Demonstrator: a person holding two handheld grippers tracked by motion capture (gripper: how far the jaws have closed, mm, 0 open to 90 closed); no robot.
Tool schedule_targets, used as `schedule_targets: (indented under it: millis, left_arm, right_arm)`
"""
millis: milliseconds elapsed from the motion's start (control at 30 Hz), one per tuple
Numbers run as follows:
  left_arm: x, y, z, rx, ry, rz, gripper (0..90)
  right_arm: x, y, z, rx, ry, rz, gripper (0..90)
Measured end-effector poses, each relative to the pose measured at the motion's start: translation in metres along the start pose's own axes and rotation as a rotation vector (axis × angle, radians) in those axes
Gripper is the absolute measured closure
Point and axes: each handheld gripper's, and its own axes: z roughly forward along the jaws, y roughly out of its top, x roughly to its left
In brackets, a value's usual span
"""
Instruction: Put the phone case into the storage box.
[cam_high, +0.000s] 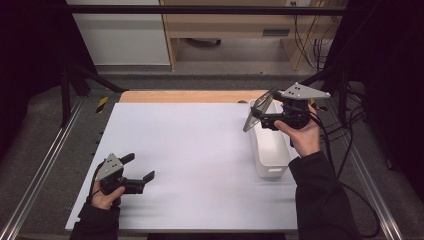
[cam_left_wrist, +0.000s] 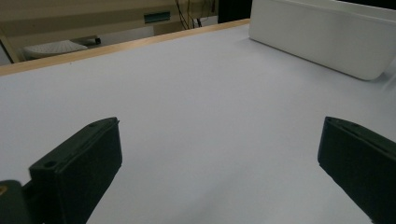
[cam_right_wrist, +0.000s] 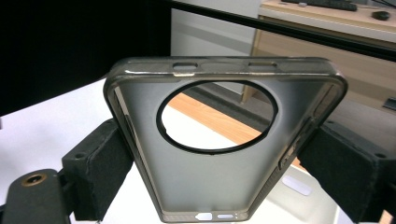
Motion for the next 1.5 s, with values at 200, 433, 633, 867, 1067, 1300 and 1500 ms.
schedule_targets:
  millis: [200, 433, 633, 867, 1067, 1300, 1500]
  left_arm:
    - [0.001, -0.001, 0.000, 0.002, 0.002, 0.001, 0.0]
    - [0.001, -0.001, 0.001, 0.001, 0.000, 0.001, 0.0]
    - [0.001, -0.001, 0.001, 0.002, -0.002, 0.003, 0.0]
    - [0.001, -0.002, 0.002, 0.006, -0.003, 0.005, 0.0]
    - [0.002, -0.002, 0.002, 0.007, -0.004, 0.004, 0.0]
    - [0.002, -0.002, 0.003, 0.012, -0.006, 0.004, 0.0]
    - [0.002, -0.003, 0.004, 0.017, -0.008, 0.007, 0.0]
  right_arm:
    - [-0.008, 0.001, 0.006, 0.002, -0.045, 0.021, 11.8]
    - [-0.016, 0.002, 0.012, 0.001, -0.103, 0.050, 11.8]
    - [-0.022, 0.002, 0.017, 0.012, -0.147, 0.068, 11.8]
    - [-0.027, 0.002, 0.024, 0.013, -0.180, 0.095, 11.8]
    - [-0.034, 0.001, 0.031, 0.022, -0.215, 0.116, 11.7]
    - [-0.041, -0.001, 0.039, 0.035, -0.261, 0.137, 11.7]
    - [-0.045, -0.002, 0.047, 0.043, -0.288, 0.149, 11.6]
